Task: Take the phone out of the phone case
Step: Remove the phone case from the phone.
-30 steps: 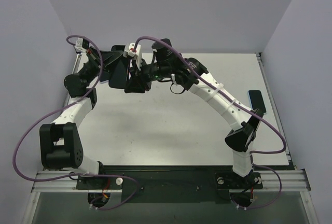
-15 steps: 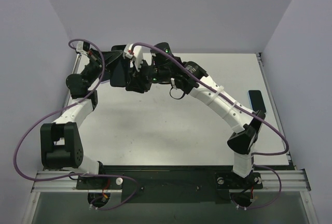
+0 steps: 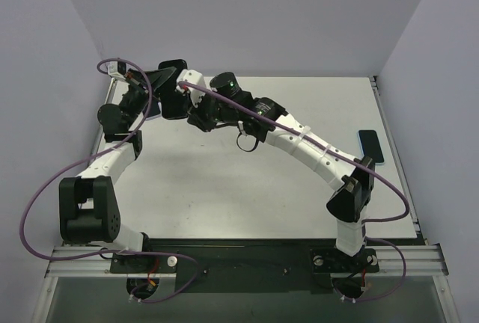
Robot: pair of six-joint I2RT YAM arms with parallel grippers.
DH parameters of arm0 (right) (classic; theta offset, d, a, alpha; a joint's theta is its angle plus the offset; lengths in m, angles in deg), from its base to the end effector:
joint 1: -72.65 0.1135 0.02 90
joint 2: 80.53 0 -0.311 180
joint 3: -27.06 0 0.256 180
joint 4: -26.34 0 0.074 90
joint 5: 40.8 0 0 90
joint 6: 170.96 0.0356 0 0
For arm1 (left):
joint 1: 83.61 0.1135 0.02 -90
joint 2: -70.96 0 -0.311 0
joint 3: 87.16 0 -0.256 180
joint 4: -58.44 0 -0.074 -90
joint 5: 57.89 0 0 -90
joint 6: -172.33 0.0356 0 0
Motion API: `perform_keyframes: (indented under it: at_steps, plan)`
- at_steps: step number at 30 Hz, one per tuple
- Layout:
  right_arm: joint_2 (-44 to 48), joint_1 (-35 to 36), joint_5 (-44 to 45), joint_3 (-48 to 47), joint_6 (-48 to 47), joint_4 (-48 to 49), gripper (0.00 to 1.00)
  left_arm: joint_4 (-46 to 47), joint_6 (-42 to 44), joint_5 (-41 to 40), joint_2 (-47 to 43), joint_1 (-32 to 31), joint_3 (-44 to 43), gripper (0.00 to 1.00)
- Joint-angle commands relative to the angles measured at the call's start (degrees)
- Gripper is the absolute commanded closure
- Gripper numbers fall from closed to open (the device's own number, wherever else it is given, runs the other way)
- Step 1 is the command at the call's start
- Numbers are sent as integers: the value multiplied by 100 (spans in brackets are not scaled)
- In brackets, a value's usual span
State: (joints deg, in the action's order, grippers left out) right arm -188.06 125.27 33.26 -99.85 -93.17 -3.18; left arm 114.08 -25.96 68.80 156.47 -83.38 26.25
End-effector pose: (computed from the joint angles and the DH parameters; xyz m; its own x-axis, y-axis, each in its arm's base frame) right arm 0.2725 0.3728 0.4760 0.0918 -0.2148 -0.9723 -0.9298 0.3310 -0.1609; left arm 0.3201 -0.0200 0.4019 -0.6393 -0.7639 -0.0876 0.4184 -0.2500 -0.8732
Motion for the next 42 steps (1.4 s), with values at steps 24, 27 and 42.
perform_keyframes:
  at_steps: [24, 27, 42]
  plan:
    - [2727, -314, -1051, 4058, 6519, 3222, 53, -2249, 1017, 840, -1299, -383, -57, 100]
    - [2982, -235, -989, 4331, 6967, 3888, 69, -2952, 1441, 709, -1493, -383, -119, 100]
    - [2579, -235, -1130, 4463, 7865, 5077, 75, -2754, 1258, 594, -1564, -427, 21, 100]
